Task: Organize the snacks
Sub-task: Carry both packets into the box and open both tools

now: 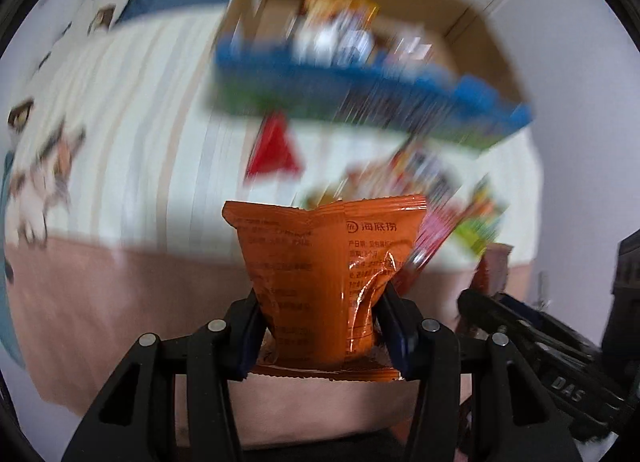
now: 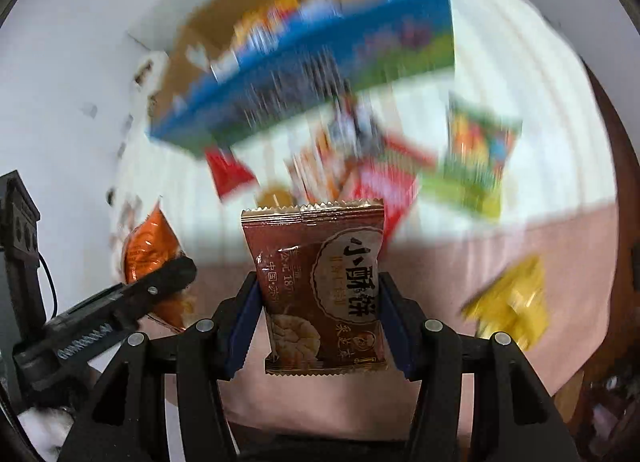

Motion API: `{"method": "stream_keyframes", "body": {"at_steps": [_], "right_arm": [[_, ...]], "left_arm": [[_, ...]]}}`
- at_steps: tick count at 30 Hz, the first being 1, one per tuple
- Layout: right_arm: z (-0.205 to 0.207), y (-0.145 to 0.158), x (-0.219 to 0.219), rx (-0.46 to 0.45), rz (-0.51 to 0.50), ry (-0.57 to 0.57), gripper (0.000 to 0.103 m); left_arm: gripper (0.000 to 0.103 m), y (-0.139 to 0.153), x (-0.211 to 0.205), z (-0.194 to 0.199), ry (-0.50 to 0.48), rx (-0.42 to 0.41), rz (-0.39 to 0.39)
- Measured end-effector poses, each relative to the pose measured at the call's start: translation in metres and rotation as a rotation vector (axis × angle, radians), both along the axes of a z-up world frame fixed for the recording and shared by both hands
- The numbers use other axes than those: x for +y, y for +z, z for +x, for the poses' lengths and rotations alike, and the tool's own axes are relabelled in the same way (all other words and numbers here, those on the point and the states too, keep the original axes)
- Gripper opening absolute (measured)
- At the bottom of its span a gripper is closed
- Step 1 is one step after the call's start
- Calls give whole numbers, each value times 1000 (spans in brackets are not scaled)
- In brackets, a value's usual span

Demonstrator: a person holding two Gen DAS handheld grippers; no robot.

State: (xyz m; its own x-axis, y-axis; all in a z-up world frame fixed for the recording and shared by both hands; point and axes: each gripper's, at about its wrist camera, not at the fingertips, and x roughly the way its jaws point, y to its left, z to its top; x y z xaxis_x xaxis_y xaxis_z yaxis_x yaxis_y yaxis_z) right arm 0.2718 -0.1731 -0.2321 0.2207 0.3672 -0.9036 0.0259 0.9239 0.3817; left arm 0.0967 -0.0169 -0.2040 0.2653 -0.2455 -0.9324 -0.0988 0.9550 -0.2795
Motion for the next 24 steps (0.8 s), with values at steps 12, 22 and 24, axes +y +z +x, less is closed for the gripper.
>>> {"method": "stream_keyframes", "body": {"at_steps": [12,22,24], "right_arm": [[182,101,-6,-219,-112,38,59],[320,52,-1,-100,-241,71,59],[328,37,-1,-72,-258,75,59]], "left_arm": [[48,82,26,186,-9,-126,122],[48,4,45,312,-24,98,210],[48,-12,47,326,-25,129,220]]}}
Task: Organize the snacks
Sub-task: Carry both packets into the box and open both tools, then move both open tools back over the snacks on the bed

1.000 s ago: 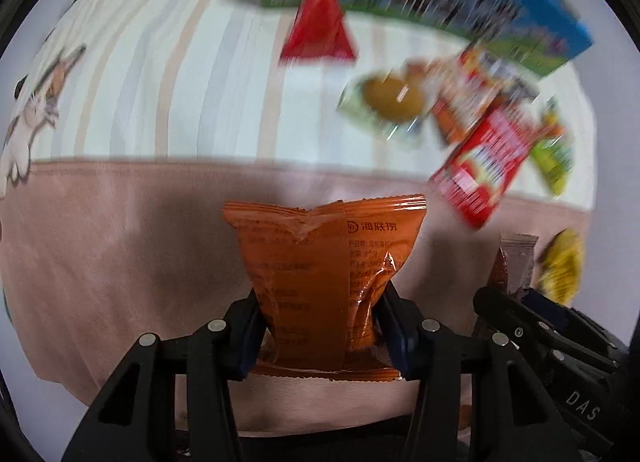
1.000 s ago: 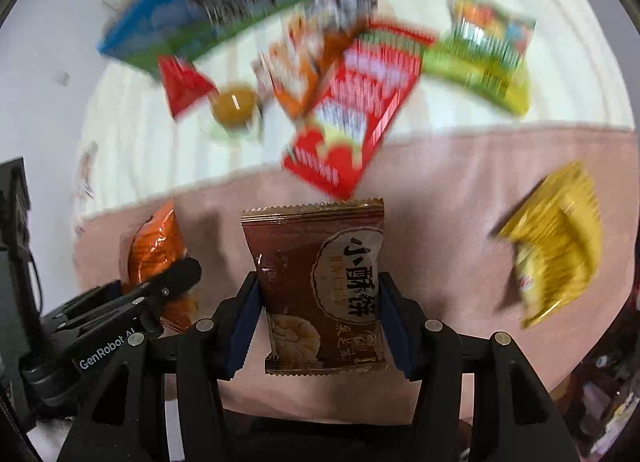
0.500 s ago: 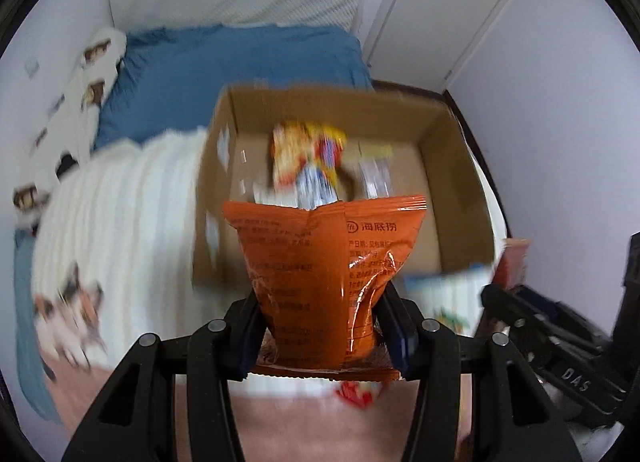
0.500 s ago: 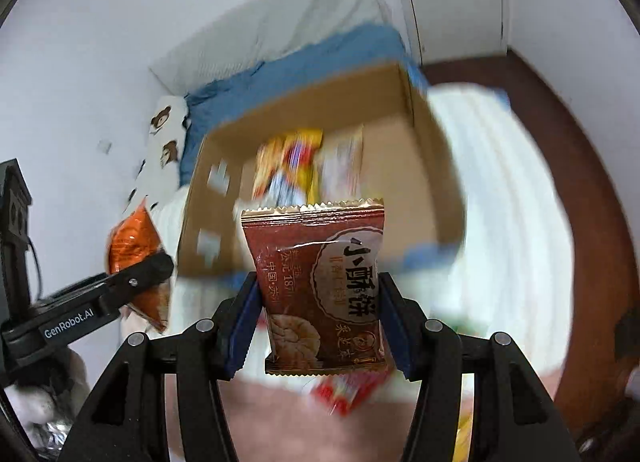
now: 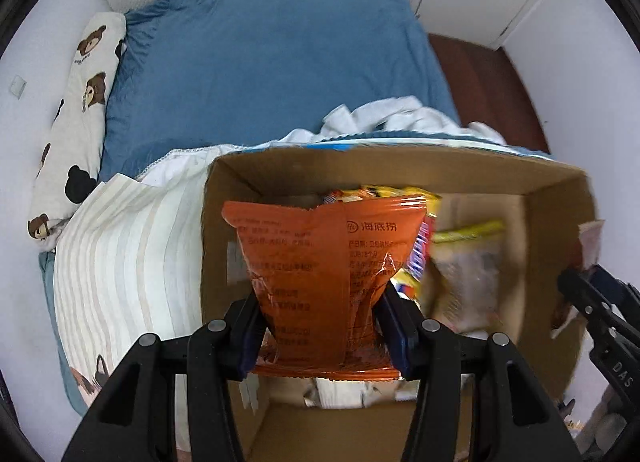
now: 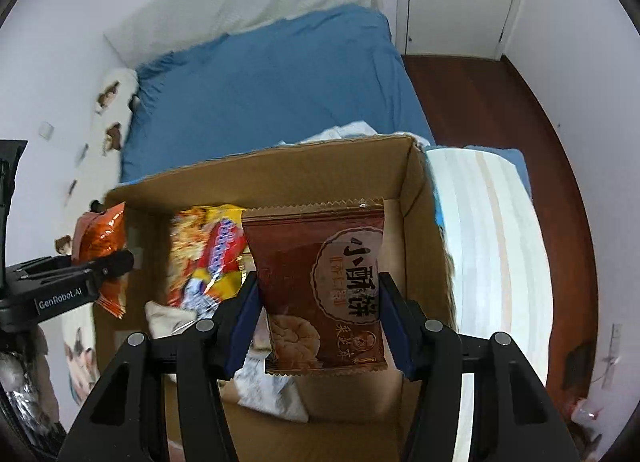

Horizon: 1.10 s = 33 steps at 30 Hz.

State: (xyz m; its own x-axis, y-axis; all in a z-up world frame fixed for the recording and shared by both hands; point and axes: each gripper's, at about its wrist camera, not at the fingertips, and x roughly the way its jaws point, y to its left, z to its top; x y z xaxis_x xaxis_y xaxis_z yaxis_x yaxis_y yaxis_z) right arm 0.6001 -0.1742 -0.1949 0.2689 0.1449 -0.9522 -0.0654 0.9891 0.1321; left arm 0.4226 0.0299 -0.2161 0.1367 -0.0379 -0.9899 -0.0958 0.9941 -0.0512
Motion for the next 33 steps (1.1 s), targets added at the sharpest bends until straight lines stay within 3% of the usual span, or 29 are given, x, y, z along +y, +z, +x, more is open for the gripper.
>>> {"method": "stream_keyframes", "body": {"at_steps": [6,9,11,12,14,17,33], "right_arm": [[22,-33,4,71,-39,3,60],[24,-41,4,91,-53,-12,67],[26,-46,5,90,-66,-3,76],[25,-47,5,91,-71,-2,89],[24,-49,6,95,-71,8,92],[23,-52,10,100,-88,29,95],[-10,-31,18,69,-68,34,97]], "left_arm": [[49,-37,7,22,14,77,-1],[53,-44,17,27,58,73,-45],[74,-44,18,30,63,60,-27],[83,-42,17,30,62,57,-14],[89,-43,16,30,56,65,-39],[89,-41,11,30,39,61,-23],[89,-9,-6,-10,31,-26,-90]]}}
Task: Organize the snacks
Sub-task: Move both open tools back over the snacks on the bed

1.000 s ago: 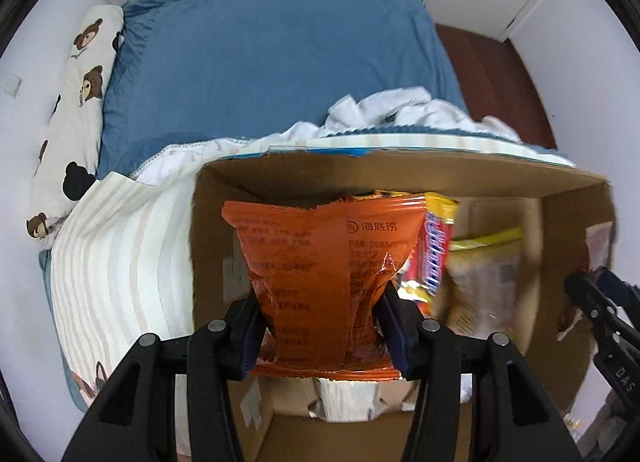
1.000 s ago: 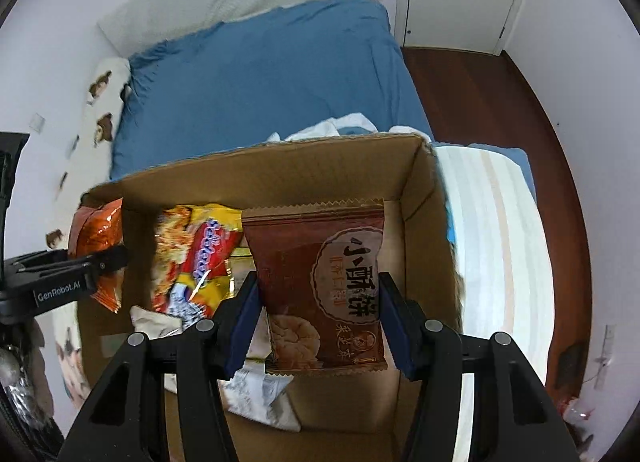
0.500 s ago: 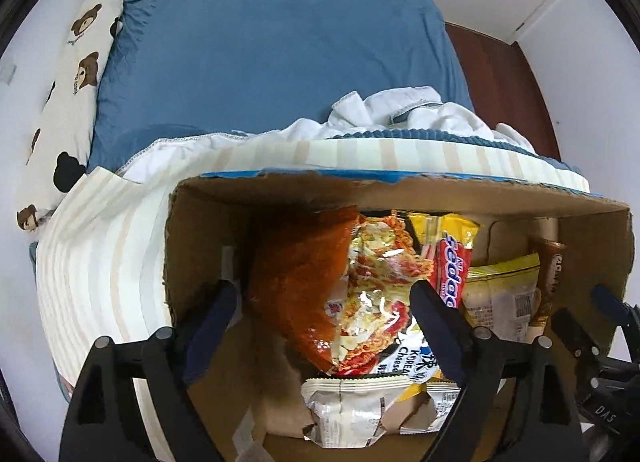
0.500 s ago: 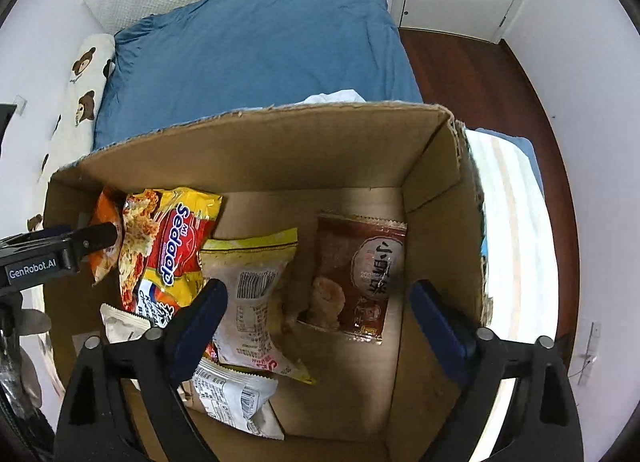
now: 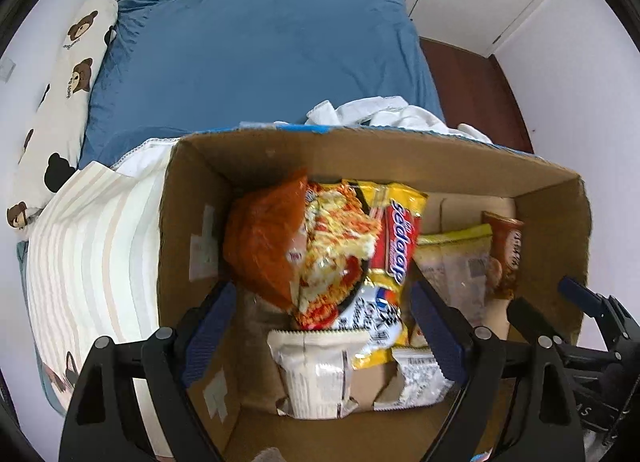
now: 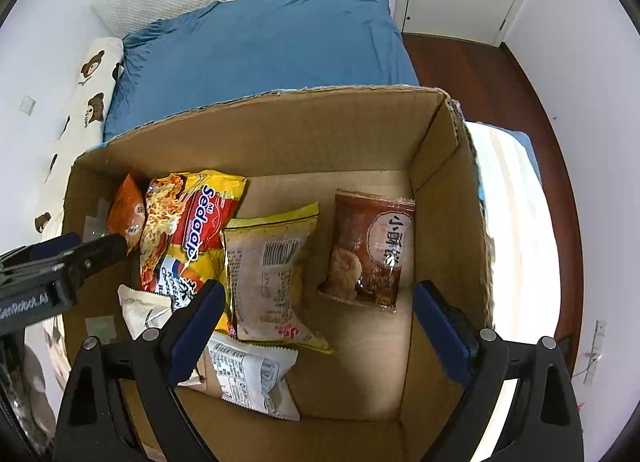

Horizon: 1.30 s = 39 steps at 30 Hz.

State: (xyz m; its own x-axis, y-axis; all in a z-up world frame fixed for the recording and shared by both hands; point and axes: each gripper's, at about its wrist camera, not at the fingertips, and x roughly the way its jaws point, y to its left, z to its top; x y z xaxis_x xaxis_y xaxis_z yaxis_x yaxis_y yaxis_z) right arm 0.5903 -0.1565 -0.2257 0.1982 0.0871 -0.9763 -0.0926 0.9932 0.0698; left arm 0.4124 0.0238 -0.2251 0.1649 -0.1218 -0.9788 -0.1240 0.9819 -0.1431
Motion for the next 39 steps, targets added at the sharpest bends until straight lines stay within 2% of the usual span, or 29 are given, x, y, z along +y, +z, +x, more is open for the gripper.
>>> {"method": "stream_keyframes", "body": {"at_steps": [4,9,21,29,33,39], "right_arm": [[-12,12,0,-27,-1,5,97],[-32,34,-2,-105,-13,5,97],[-106,90,-2,-256,30,26,98],[-158,116,-2,-286,96,34,98],[-189,111,-10,-250,139,18,98],[-241,65,-54,-135,206,-106,98]], "left_arm": [[89,12,-4,-15,3,-41,7],[89,31,-7,-39,10,-116,15],[89,80,-16,-115,6,-286,38],[89,106,-12,-167,24,-337,30],[89,107,-12,-199,27,-340,24],[89,74,-31,-249,-11,-277,57]]}}
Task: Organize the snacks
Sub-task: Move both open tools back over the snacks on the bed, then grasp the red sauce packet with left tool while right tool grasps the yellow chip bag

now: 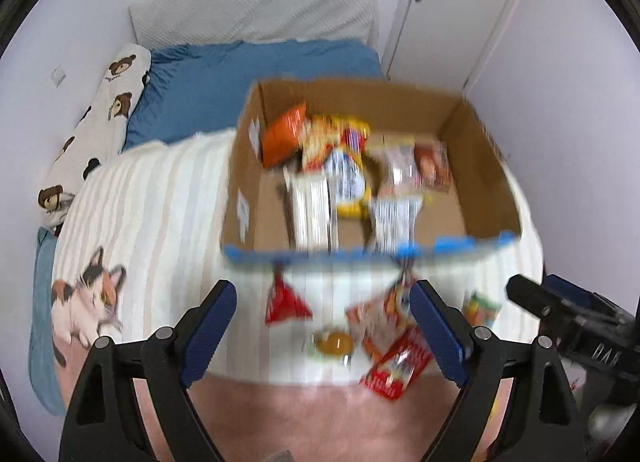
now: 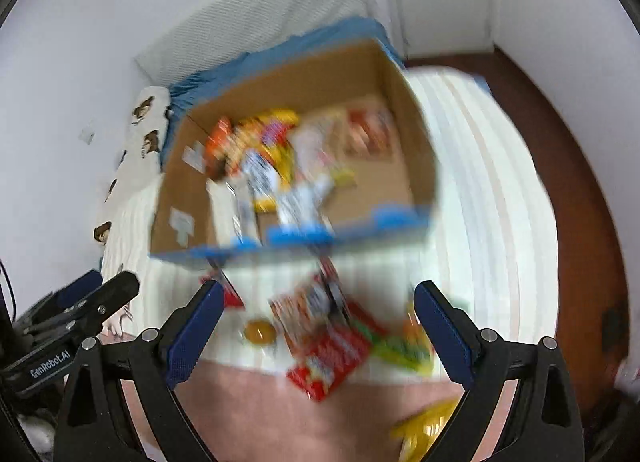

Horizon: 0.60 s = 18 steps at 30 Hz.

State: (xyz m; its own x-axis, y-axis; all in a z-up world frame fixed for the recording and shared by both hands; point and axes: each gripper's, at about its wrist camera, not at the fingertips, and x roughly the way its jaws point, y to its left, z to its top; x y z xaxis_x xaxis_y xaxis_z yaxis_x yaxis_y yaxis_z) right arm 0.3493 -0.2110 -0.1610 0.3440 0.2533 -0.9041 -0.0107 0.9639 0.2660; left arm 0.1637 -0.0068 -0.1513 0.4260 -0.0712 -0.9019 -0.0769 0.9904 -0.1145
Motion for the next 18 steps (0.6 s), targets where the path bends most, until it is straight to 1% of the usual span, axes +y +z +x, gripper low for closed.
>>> {"method": "stream_keyframes", "body": {"at_steps": [4,6,8,10,12,16,17,18], "right_arm": [[-39,-45,-47,103,45,-135,98],[-54,-63,-70,147,68,-211,98],[-74,-81,-94,189,106,-298,98],[-97,-98,-115,233,149,-389,98],[-116,-113,-129,273,188,-460,98],[-149,-145,-144,342,284,-588,98],[-153,-150,-144,340,277,-591,98],[-153,-150,-141,332,248,-576,98]], "left_arm": [[89,-42,-25,-15,-55,93,18],[89,-65,-42,-18,-94,140,43],[89,-88,-60,-19,-139,185,64],[89,-104,-74,-17,-175,213,80],[89,-123,-91,-13,-213,253,99],[89,-145,-113,-5,-257,300,106],[89,-150,-119,-2,-269,311,109],[89,-154,-125,0,-286,322,113]]}}
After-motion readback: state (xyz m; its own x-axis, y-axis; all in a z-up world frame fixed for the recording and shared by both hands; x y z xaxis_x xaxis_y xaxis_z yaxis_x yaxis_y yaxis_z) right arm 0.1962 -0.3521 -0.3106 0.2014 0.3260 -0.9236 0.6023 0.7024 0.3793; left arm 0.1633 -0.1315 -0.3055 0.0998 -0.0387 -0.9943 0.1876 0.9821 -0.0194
